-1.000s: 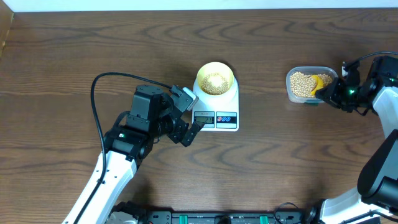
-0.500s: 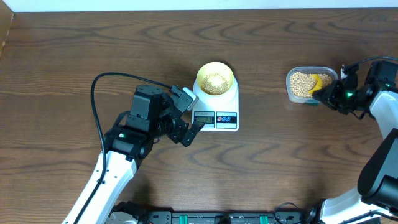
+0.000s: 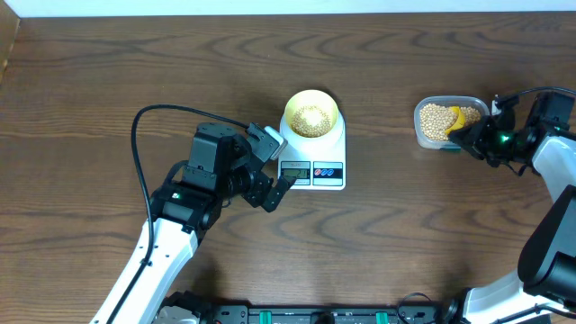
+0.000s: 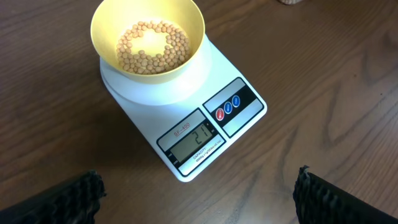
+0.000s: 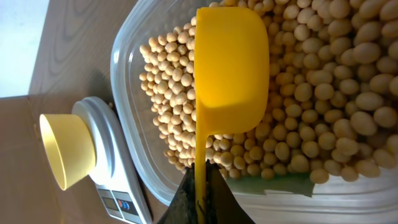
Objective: Scoop item into bowl and weigh 50g on scale
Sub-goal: 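Dip the yellow scoop into the soybeans with the right gripper, then drag the scoop through the soybeans and lift it out filled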
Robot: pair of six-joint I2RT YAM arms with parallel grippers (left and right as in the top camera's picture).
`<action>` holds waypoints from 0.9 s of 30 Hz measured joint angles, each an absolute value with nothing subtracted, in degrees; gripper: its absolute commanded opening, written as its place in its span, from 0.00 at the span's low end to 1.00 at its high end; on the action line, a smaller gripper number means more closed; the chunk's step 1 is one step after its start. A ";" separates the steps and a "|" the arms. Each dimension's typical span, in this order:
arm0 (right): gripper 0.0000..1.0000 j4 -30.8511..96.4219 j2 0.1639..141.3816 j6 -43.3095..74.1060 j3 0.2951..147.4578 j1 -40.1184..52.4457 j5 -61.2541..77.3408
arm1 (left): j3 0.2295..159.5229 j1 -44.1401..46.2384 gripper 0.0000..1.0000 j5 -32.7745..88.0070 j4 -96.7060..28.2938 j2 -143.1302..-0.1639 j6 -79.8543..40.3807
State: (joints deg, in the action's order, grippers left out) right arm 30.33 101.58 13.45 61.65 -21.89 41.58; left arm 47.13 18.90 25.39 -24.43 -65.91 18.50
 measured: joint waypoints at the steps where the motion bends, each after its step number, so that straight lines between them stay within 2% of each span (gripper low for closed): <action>1: 0.01 30.17 101.58 13.72 61.63 -21.89 41.65 | 47.13 18.90 1.00 25.39 -24.43 -65.91 18.50; 27: 0.01 25.61 101.62 18.15 60.88 -21.87 44.86 | 47.13 18.90 1.00 25.39 -24.43 -65.91 18.50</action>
